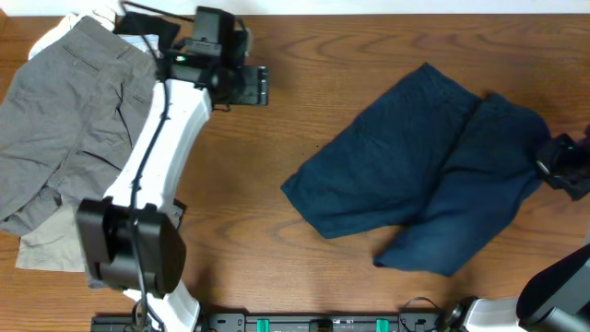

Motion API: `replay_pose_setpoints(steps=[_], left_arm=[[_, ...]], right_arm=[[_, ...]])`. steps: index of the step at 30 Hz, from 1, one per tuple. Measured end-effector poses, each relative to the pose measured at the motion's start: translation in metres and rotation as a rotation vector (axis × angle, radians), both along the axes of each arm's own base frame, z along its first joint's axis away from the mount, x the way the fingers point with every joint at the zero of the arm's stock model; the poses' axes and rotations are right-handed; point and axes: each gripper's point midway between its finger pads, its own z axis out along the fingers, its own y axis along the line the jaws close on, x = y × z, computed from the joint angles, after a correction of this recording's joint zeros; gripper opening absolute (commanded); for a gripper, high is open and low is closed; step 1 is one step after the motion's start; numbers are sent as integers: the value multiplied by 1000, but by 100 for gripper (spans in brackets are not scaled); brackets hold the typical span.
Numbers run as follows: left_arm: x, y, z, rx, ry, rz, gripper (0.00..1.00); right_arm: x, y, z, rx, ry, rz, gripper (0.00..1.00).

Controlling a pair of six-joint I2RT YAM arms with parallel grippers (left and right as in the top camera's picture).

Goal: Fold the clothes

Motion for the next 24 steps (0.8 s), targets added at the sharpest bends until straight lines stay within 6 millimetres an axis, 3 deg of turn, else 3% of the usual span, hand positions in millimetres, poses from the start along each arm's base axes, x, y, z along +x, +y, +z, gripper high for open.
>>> replay_pose_setpoints(steps=[2, 5, 7, 9, 11, 17, 24], left_arm=[[5, -19, -3, -31, -18, -55, 78], [7, -48, -9, -59, -43, -144, 78], [9, -70, -15, -67, -66, -211, 78], [9, -89, -26, -68, -70, -270, 78], [6, -106, -42, -66, -60, -325, 79], [-12, -144, -90, -60, 4, -484, 78], [-30, -168, -107, -39, 8, -610, 78]], right_arm=[[-1, -6, 1, 1, -12, -15, 7], [3, -5, 1, 13, -34, 20, 27], [5, -1, 2, 30, -46, 66, 65], [9, 4, 2, 49, -63, 110, 83], [12, 10, 3, 70, -83, 156, 88], [28, 38, 7, 138, -155, 332, 88], [52, 73, 12, 138, -210, 499, 87]])
